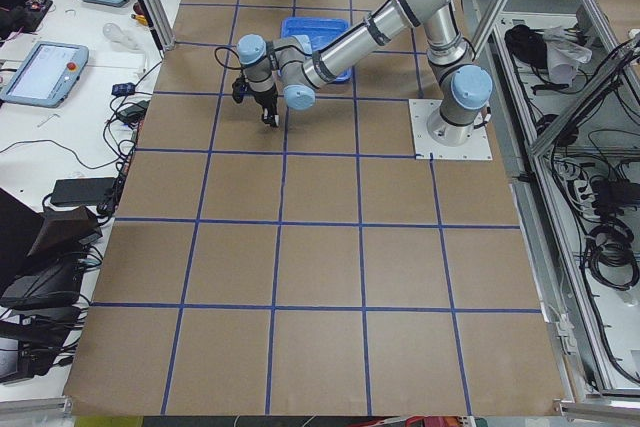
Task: Assemble white blocks and place on blue tray
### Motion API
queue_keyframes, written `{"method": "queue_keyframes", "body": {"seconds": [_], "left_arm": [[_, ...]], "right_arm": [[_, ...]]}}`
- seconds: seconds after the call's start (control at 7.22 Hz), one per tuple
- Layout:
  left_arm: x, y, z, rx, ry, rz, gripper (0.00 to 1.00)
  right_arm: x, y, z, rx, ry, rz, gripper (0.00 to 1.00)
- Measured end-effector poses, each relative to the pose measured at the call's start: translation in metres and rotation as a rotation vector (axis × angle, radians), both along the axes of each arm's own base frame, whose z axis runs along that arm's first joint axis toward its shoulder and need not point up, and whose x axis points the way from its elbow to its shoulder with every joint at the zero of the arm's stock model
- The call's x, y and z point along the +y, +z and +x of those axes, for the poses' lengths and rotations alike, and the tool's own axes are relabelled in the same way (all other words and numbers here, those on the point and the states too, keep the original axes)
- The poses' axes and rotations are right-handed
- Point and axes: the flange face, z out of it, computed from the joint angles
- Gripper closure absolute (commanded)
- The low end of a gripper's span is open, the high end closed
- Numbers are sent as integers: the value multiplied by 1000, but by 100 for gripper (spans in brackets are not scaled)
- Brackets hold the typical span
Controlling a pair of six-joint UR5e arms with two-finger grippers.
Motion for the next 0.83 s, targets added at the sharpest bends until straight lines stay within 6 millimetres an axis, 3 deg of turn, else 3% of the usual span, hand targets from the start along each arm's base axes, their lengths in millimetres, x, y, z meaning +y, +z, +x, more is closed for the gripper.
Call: {"method": "queue_keyframes", "body": {"seconds": [0.14,0.28,0.42,0.69,0.83], "left_arm": [[-2,10,0,-2,1,-14,84],[-4,27,-6,9,0,-26,84],[-5,46,-23,47,9,-32,84],[3,79,-82,104,54,-41,84],[16,89,-130,108,73,-43,84]], "right_arm": [[-2,-8,0,2,3,-6,30],[-4,-12,1,1,6,-7,55],[-4,-13,2,3,6,-9,71],[-4,-12,2,4,7,-11,83],[-5,-9,2,3,7,-16,84]]}}
